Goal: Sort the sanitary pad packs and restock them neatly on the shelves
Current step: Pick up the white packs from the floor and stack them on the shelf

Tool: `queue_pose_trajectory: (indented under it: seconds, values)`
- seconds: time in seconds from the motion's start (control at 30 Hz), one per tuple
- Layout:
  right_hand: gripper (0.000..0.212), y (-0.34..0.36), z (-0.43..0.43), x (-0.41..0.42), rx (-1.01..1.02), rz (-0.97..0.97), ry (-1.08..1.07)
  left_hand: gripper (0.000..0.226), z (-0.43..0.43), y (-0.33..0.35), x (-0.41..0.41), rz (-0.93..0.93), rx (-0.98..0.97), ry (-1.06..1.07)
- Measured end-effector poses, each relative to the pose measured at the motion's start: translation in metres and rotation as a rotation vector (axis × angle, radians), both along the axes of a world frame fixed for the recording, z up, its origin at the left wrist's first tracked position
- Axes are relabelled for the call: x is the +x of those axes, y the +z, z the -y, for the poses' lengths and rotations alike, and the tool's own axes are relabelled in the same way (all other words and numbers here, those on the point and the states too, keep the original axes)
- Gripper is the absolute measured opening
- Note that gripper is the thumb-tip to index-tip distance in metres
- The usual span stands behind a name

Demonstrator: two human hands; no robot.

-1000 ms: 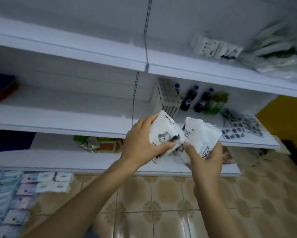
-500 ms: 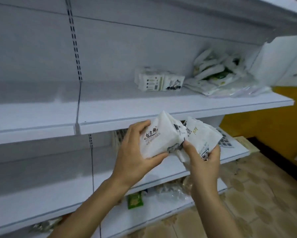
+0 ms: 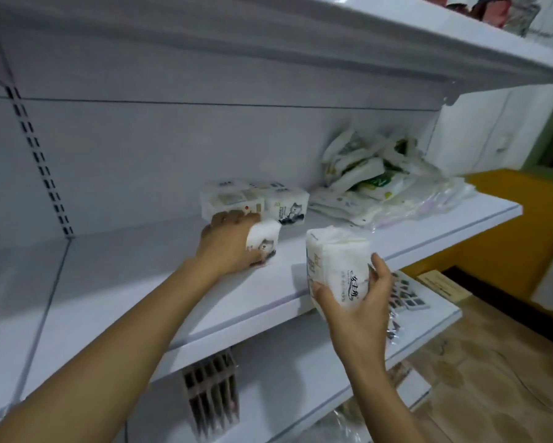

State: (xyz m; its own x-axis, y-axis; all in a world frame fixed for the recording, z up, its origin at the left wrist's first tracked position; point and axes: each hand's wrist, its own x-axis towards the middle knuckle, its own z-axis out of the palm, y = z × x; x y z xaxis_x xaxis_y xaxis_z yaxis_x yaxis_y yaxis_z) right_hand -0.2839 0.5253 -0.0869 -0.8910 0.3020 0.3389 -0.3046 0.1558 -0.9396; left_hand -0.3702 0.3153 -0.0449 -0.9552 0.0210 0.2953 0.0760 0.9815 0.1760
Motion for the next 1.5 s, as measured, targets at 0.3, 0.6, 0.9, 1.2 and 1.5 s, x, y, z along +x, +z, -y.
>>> queue_pose_trajectory:
  seconds: [0.3,0.6,0.9,1.2,1.5]
  values:
    - [0.066,0.037,-0.026,-0.095,0.479,-0.198,0.135,0.084,0.006,-0.007,-0.024,-0.145,-0.169,0.008]
    - [0.09,0.081,-0.029,-0.242,1.332,-0.092,0.717,0.073,-0.044,-0.027,-0.029,-0.338,-0.412,0.333]
    - [0.106,0.052,-0.023,-0.278,0.939,-0.37,0.83,0.09,-0.057,-0.025,-0.04,-0.226,-0.348,0.42]
    - [0.111,-0.002,-0.021,-0.281,0.172,-0.102,1.043,0.085,-0.056,-0.028,-0.046,-0.177,-0.373,0.432]
    - [0.135,-0.014,-0.014,-0.287,0.407,-0.074,0.97,0.094,-0.048,-0.029,-0.045,-0.142,-0.419,0.448]
